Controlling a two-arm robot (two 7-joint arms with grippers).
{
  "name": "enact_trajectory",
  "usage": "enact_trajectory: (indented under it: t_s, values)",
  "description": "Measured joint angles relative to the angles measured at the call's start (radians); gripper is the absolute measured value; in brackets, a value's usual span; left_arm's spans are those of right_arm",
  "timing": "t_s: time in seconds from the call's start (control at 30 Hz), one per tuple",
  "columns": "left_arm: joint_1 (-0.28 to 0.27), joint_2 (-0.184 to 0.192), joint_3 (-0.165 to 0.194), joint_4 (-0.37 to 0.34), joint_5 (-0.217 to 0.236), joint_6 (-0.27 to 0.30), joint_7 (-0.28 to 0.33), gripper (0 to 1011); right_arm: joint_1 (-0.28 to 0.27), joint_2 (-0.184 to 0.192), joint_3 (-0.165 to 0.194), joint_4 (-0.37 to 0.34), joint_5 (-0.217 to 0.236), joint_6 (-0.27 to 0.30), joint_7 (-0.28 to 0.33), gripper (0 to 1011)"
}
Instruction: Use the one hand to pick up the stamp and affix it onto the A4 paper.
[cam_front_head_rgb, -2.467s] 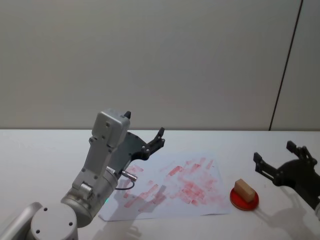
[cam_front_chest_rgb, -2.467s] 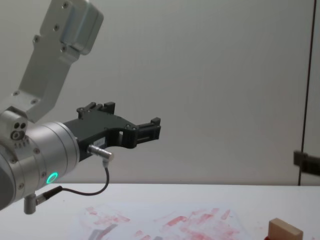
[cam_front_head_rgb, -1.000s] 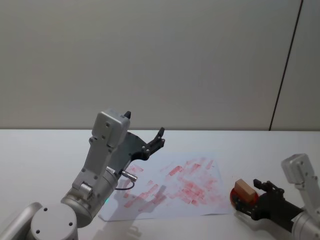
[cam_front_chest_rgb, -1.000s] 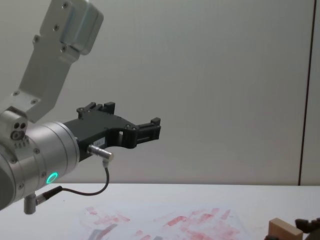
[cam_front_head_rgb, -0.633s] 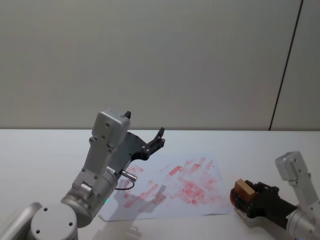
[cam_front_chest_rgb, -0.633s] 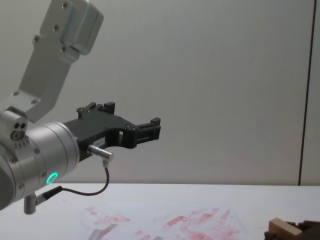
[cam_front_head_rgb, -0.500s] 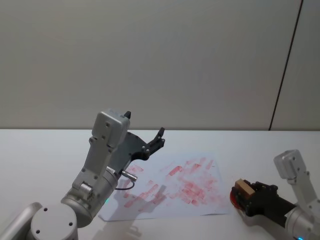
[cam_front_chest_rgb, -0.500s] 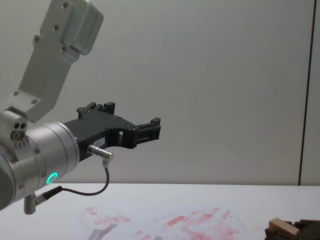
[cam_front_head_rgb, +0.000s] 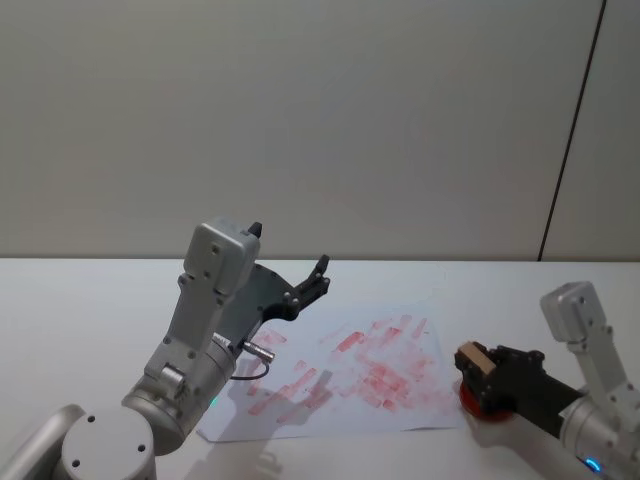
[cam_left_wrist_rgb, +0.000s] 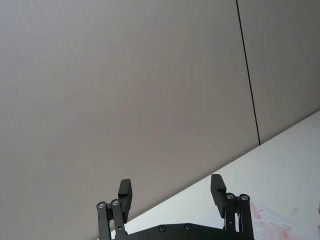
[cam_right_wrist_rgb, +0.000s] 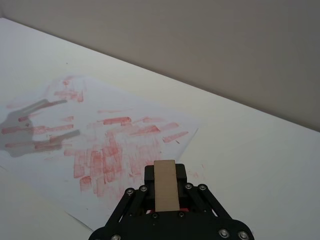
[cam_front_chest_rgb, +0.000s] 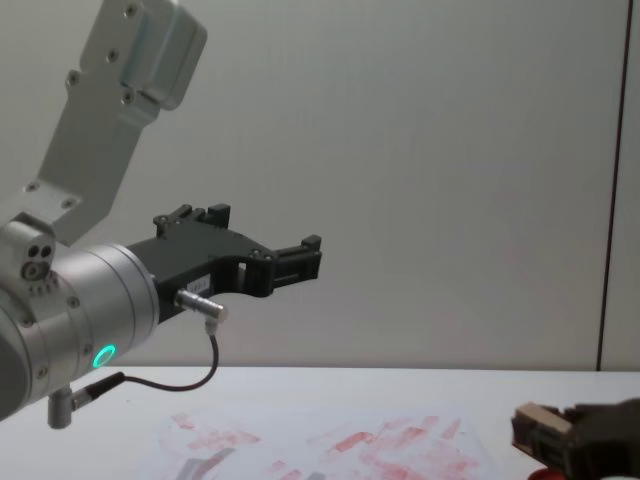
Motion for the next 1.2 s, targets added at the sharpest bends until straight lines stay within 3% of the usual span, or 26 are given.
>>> enact_trajectory:
  t_s: [0.47, 1.2]
  values:
    - [0.0, 0.0, 0.0, 0.0, 0.0, 0.0, 0.0, 1003, 0.018, -0.031, -0.029, -0.019, -0.024, -0.005, 0.011, 219]
    - [0.0, 0.0, 0.0, 0.0, 0.0, 0.0, 0.0, 1002, 0.066, -0.086, -0.075, 0.092, -0.101, 0.001, 0.003, 220]
